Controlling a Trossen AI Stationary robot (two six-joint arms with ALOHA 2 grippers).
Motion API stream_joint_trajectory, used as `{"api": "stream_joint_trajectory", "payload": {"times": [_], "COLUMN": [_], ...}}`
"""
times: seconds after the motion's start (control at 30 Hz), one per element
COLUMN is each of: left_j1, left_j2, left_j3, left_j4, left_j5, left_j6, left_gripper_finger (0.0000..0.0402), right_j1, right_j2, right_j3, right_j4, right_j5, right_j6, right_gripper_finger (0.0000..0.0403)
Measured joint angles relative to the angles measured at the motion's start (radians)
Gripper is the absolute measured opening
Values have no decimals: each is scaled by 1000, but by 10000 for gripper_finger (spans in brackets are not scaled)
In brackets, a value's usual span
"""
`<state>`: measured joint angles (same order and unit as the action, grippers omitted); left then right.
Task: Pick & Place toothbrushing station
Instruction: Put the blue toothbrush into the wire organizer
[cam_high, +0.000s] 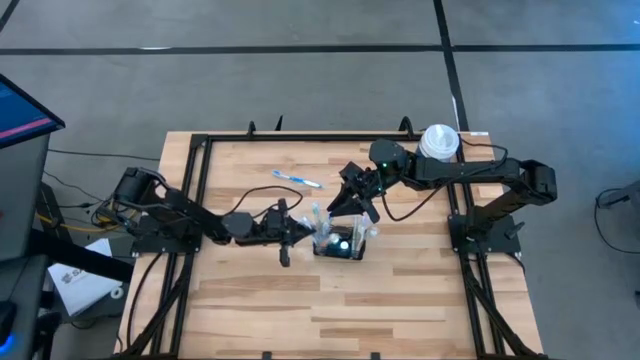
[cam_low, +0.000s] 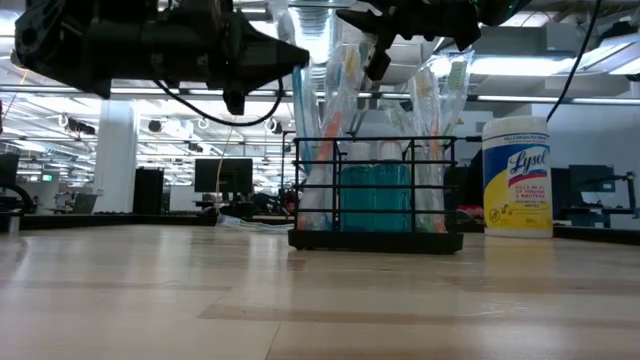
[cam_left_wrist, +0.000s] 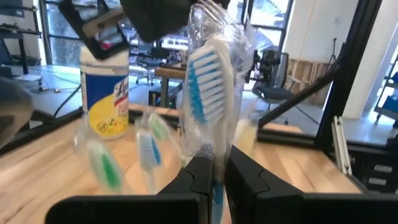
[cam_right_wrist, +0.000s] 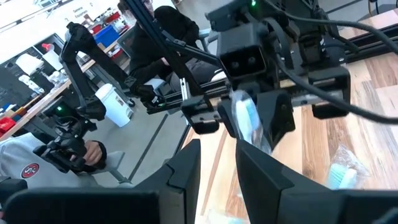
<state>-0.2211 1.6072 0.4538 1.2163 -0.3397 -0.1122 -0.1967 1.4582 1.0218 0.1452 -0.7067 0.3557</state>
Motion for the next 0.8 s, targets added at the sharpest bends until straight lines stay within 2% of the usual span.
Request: {"api": "stream_joint_trajectory", "payload": {"times": [0.53,0.8], "left_j1": [0,0], "left_j2": [146,176], "left_j3": [59,59], "left_j4": [-2,-2], "left_j5": [0,4], "left_j6": [2,-1], "left_gripper_finger": [12,12], "right_j1": [0,0], "right_j2": [0,0], "right_j3": [0,0], "right_j4": [-3,-3], "right_j5": [0,0], "right_j6": [-16,-16], "right_gripper_finger": [93,93]}}
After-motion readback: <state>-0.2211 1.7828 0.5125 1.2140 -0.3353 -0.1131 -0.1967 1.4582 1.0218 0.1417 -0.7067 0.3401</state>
